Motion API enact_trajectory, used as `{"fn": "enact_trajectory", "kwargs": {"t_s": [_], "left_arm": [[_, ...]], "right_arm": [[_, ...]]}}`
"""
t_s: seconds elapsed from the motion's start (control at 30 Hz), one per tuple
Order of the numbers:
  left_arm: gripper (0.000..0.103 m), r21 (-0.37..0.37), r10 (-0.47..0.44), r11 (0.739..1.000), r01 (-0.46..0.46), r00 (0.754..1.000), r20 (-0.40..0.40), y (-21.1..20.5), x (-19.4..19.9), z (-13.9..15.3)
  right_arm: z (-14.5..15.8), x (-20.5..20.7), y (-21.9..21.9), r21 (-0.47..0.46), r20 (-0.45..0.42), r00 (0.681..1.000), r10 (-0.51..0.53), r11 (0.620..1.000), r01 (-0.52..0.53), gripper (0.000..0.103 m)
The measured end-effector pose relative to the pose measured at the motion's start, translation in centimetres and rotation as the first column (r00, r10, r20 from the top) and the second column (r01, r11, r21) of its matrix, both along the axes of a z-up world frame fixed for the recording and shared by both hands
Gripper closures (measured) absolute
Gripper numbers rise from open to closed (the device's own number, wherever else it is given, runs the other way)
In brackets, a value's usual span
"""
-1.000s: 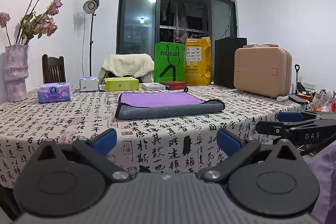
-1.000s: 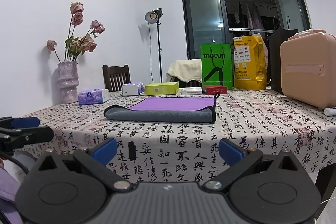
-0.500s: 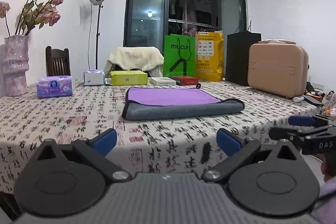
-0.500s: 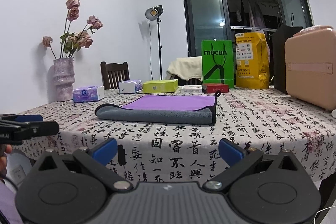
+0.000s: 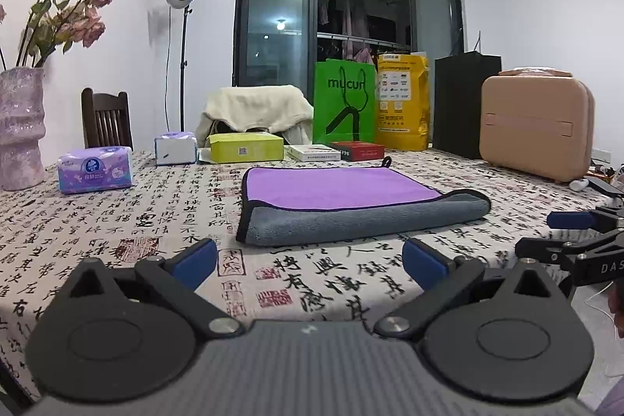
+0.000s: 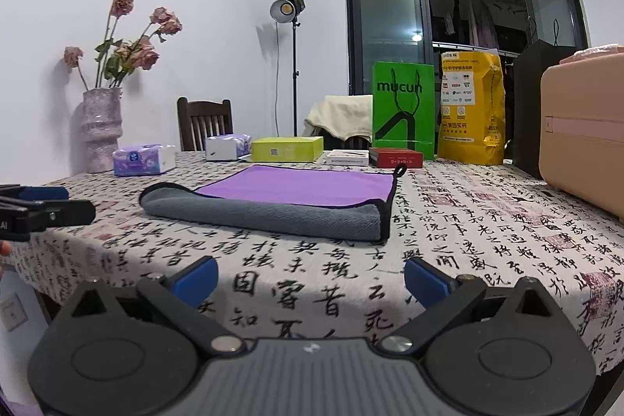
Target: Fold towel
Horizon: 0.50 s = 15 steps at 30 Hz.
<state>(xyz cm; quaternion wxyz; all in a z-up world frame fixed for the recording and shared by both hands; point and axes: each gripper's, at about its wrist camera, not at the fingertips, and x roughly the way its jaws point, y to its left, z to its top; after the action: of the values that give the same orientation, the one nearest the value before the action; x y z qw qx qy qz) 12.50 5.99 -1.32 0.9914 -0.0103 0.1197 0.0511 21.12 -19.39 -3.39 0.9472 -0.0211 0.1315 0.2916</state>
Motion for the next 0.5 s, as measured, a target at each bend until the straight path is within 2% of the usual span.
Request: {"fn": "enact_trajectory", "kwargs": {"t_s": [0.2, 0.5], "left_arm": [[0.0, -0.041, 0.009, 0.999, -0.01, 1.0, -0.026, 1.6, 2.3, 0.2], [0.0, -0.045, 0.023, 0.999, -0.026, 0.997, -0.07, 3.1, 5.9, 1.0]], "right_arm": [[0.0, 2.4, 0.2, 0.005, -0.018, 1.0, -0.02, 1.0, 0.02, 0.001], [0.6, 6.0, 1.0, -0.014, -0.028, 0.999, -0.033, 0.999, 0.032, 0.005]]}}
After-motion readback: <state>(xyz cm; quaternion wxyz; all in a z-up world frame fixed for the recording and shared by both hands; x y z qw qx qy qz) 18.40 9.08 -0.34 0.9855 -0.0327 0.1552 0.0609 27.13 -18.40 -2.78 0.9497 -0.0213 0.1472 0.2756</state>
